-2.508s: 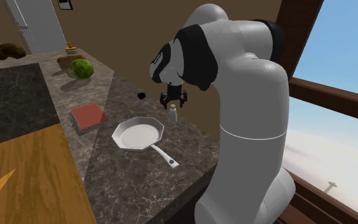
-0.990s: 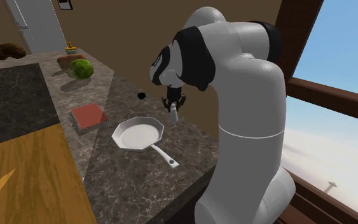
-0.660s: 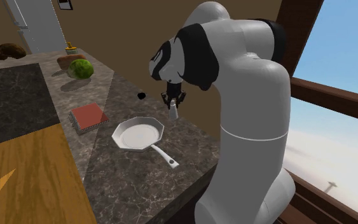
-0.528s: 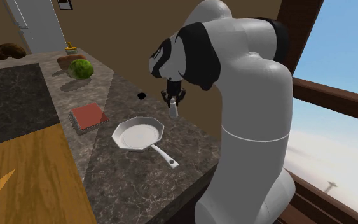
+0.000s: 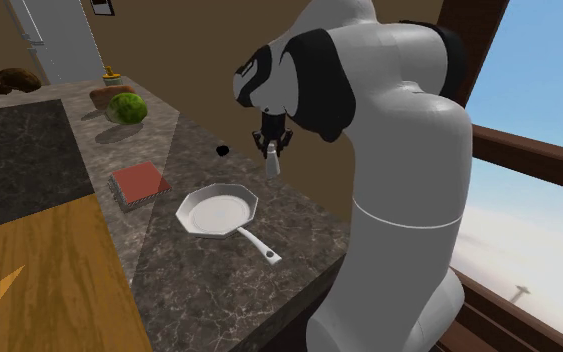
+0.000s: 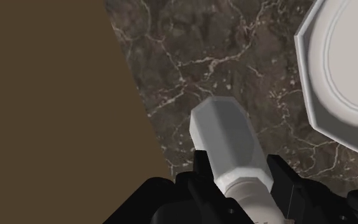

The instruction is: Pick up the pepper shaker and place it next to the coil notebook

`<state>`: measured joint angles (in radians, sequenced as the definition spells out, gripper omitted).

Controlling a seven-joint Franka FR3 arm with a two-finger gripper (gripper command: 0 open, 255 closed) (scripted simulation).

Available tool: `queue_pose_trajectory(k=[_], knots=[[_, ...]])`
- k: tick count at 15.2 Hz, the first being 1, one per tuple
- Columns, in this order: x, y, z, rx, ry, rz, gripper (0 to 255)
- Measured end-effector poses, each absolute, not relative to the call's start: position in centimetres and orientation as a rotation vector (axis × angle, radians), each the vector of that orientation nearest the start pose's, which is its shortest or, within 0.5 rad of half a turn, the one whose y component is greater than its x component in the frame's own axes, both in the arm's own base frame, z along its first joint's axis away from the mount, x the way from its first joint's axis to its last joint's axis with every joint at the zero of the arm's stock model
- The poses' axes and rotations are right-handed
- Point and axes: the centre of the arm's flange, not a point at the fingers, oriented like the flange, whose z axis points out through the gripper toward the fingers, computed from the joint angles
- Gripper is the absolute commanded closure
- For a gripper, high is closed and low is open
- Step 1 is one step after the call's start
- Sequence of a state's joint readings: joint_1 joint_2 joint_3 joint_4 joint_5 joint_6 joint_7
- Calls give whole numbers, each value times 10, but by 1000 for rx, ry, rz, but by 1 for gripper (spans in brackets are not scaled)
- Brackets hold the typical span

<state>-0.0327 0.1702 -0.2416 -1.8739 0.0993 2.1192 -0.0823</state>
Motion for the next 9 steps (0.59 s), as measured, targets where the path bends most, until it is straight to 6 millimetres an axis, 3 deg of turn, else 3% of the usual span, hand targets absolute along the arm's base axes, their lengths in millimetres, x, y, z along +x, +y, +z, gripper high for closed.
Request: queue_pose_trajectory(k=[9], knots=[[591,-156,479,-3086,365,-137,255]])
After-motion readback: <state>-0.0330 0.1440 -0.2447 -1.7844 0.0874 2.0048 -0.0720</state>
